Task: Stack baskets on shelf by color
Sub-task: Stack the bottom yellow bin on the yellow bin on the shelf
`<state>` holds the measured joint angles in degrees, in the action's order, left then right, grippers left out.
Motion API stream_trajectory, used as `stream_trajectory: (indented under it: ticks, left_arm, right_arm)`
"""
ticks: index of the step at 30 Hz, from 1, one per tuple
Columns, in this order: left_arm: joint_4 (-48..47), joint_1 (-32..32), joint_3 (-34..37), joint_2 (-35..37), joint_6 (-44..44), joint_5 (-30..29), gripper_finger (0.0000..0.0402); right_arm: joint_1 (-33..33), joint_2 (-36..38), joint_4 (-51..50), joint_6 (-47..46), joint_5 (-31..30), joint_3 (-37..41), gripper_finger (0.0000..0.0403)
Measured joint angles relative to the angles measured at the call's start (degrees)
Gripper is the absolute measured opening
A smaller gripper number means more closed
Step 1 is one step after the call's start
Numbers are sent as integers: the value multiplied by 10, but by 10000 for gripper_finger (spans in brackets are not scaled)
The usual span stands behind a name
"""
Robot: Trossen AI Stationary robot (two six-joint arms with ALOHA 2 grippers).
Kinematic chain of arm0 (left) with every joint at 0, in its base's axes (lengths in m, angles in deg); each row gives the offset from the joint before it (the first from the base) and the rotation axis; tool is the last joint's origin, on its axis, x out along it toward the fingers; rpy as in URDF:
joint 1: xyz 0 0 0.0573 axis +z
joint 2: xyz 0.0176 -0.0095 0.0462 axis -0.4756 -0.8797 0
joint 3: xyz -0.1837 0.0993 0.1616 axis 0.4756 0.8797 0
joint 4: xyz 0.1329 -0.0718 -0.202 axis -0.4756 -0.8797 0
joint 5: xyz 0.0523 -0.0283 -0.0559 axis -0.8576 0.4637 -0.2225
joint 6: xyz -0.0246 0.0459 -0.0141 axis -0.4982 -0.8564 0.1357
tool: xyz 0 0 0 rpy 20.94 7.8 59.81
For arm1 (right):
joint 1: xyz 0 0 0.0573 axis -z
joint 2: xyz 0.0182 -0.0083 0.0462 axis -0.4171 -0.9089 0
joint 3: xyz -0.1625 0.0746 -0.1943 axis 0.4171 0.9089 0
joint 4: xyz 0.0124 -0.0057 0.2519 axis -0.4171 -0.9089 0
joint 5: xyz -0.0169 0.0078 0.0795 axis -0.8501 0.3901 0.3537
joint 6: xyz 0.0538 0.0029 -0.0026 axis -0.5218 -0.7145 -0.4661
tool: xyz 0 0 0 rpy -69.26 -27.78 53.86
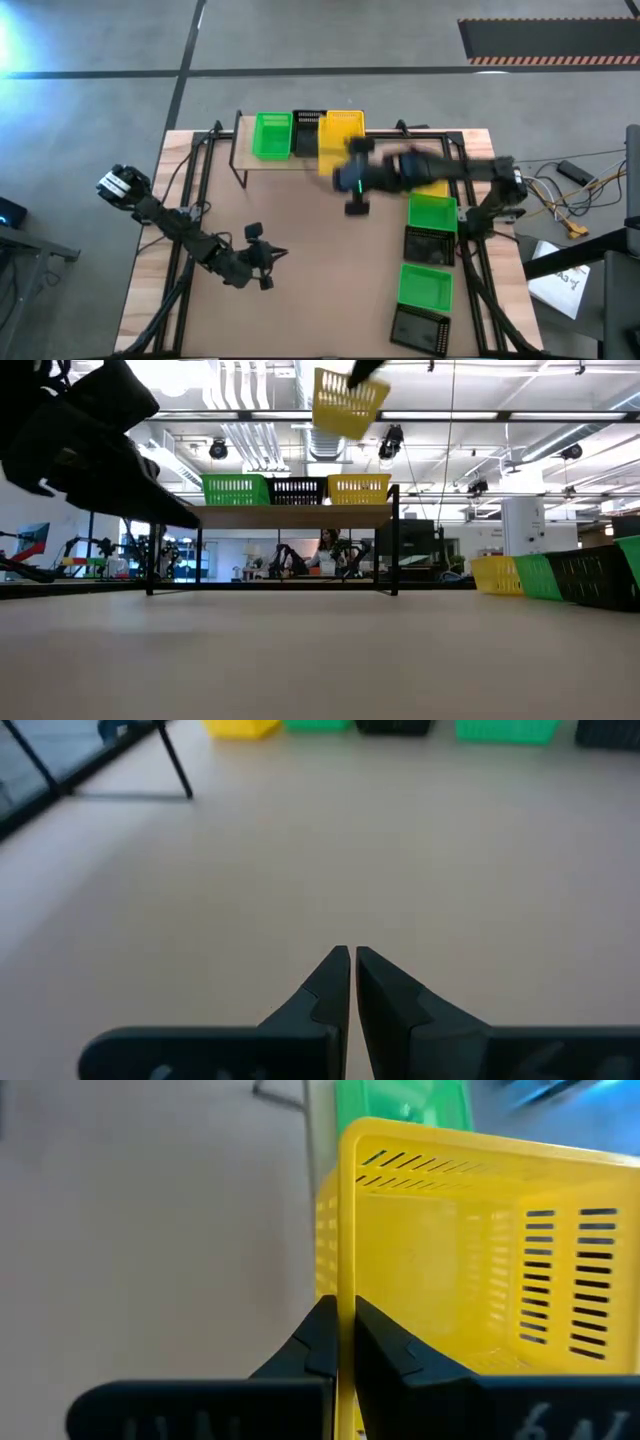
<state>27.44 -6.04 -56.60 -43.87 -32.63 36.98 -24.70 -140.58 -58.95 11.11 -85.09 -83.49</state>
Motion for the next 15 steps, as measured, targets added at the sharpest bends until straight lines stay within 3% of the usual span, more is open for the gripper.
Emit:
stream_trajectory:
  ticks: [3, 7, 15]
  left_arm:
    - [41, 11, 0, 0, -41, 0, 5]
    - [98, 22, 0, 0, -102, 0, 5]
    - [153, 37, 0, 0, -167, 1, 5]
  right_arm:
    - [94, 1, 5, 62, 96, 1, 9]
    - [176, -7, 11, 97, 156, 1, 9]
    - [214, -21, 0, 117, 197, 2, 12]
